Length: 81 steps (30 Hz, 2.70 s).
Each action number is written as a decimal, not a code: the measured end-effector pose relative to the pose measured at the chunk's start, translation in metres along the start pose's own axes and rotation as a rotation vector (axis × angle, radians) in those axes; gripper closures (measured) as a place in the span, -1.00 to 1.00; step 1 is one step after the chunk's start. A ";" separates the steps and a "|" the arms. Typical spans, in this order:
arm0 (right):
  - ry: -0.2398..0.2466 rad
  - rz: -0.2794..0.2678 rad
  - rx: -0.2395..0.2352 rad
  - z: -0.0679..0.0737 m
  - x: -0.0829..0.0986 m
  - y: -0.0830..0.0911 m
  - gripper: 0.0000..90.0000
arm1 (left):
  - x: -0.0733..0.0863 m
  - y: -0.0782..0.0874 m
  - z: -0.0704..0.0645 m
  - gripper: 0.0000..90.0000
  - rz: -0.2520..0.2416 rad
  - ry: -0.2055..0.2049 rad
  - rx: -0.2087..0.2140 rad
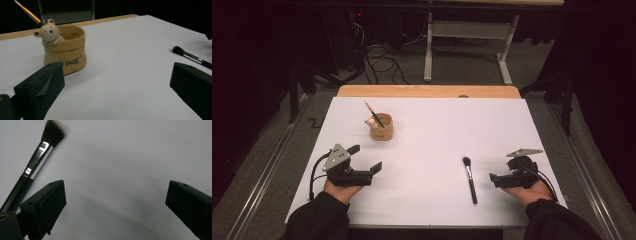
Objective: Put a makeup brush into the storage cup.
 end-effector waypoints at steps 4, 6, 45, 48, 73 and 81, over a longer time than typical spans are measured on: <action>0.004 0.038 0.015 -0.001 0.002 0.000 -0.91 | 0.000 0.000 0.000 -0.99 -0.001 0.003 0.001; 0.006 0.052 0.023 -0.001 0.002 0.001 -0.91 | 0.000 0.000 0.000 -0.99 -0.004 0.004 0.004; 0.127 0.305 0.027 0.048 0.006 0.013 -0.61 | 0.001 0.000 0.000 -0.99 -0.003 0.008 0.007; 0.143 0.303 0.023 0.057 0.004 0.014 -0.58 | 0.001 0.000 -0.001 -0.99 -0.003 0.006 0.008; 0.188 0.355 -0.013 0.094 0.008 -0.003 -0.02 | 0.001 0.002 0.000 -0.97 -0.006 0.011 0.008; 0.180 0.396 -0.018 0.096 0.015 -0.009 0.16 | 0.001 0.001 -0.001 -0.96 -0.003 0.005 0.011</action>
Point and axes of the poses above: each handheld gripper's, and its own axes: y roughly backward along the jaws, x roughly out of its underside, z roughly to its left, the point moved 7 cm from there along -y, roughly forward along the jaws, and after that the axes turned 15 degrees about -y, right-handed, at the moved point
